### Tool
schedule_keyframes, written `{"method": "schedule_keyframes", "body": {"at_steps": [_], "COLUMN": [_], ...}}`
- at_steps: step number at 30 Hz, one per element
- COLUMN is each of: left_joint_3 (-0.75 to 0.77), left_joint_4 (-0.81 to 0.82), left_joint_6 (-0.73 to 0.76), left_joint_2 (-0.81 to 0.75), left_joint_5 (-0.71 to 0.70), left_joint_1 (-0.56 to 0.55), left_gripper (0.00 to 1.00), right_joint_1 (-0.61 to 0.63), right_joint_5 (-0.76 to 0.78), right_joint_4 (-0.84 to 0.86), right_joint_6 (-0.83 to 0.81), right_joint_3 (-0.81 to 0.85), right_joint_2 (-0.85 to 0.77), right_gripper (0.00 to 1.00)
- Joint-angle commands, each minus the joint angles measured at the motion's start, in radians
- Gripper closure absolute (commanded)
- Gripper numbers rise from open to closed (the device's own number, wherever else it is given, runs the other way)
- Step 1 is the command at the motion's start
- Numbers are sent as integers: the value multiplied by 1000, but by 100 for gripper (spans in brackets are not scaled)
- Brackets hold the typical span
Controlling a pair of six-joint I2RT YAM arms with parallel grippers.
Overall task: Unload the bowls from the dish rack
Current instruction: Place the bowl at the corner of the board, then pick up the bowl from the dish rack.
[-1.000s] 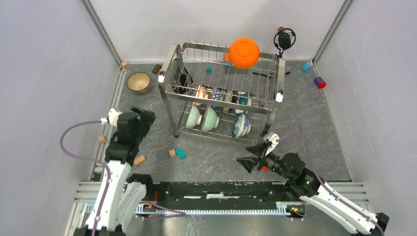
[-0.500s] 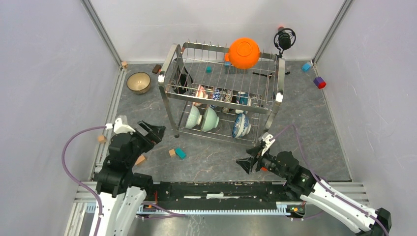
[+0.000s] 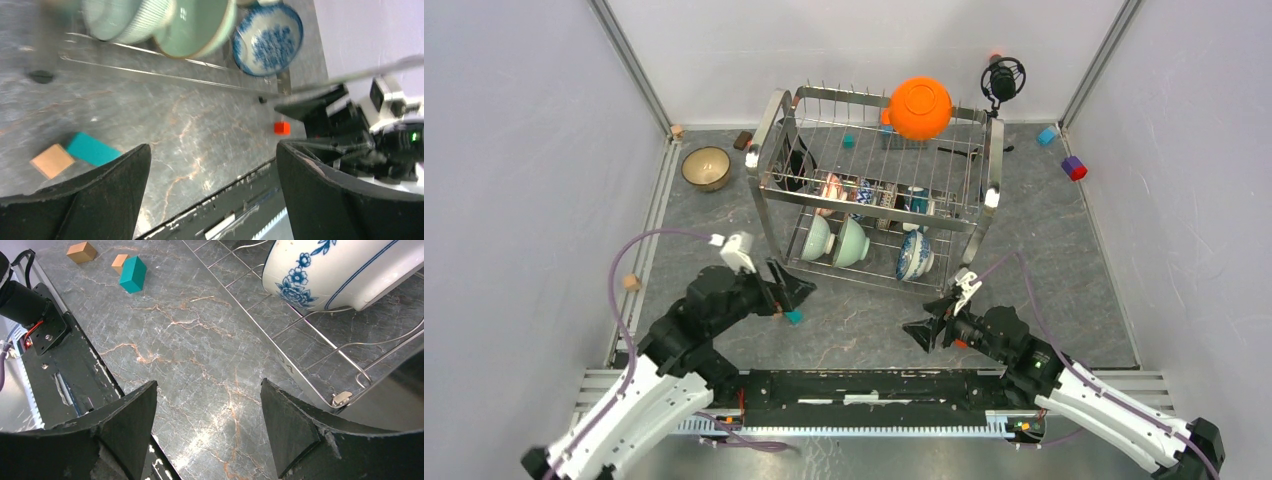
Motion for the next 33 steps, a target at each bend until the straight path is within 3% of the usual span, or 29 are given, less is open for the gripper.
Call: {"method": "schedule_keyframes", "body": {"at_steps": [1,4,7,14,20,26,33], "left_joint_3": [-3,-6,-30,-115,-93,-85,54], "left_joint_4": [182,273,391,718,910,1167,1175], "left_joint_6": [33,71,124,193,307,396,509], "left_joint_2": [98,164,210,298,495,679,889], "left_joint_5": [-245,-372,-404,-357,-412,-466,-492], "left_joint_1": [-294,-479,-549,-586,-686,-709,-708], "left_gripper": [0,0,0,3,4,5,5], "right_joint_1": [-2,-2,-2,-3,-2,-2,-3], "right_joint_5": [15,15,51,146,264,309,311], "right_joint_4": [32,-19,-82,-205,-280,-320,-348], "right_joint_6": [13,15,18,52,77,42,14], "right_joint_3": [-6,9,36,107,167,233,283], "right_joint_2": [-20,-61,-114,-258,-405,-434,-427], "right_gripper": [19,19,19,20,21,20,19]}}
